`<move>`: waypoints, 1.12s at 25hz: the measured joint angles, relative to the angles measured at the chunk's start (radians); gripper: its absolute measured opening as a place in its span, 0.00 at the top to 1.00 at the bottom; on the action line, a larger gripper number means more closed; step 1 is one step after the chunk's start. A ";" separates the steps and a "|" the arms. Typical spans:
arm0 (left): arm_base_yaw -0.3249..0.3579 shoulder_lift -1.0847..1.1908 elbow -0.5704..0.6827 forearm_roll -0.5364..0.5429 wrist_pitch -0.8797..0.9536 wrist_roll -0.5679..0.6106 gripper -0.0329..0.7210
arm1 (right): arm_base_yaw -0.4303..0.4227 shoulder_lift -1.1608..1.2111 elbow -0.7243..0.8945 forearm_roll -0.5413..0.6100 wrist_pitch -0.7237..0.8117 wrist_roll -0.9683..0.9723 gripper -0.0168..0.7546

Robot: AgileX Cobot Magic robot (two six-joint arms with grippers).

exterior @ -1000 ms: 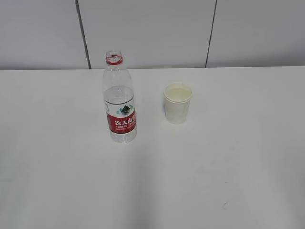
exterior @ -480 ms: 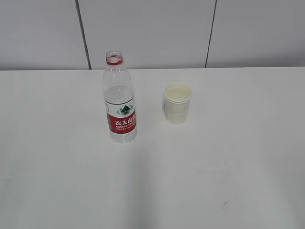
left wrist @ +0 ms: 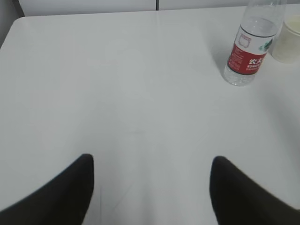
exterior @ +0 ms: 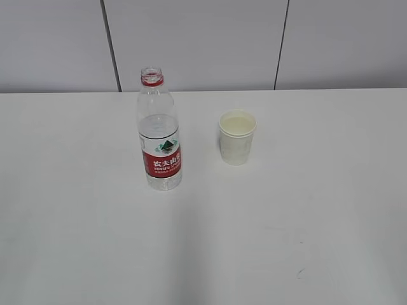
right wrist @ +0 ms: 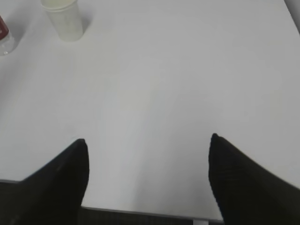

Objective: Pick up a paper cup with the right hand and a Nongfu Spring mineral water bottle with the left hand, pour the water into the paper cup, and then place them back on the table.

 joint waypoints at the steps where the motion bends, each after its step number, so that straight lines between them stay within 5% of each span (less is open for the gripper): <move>1: 0.000 0.000 0.000 0.000 0.000 0.000 0.32 | 0.000 0.000 0.005 -0.001 0.011 0.000 0.22; 28: 0.000 0.000 0.000 0.000 0.000 0.000 0.32 | 0.000 0.000 0.014 -0.002 0.020 0.000 0.22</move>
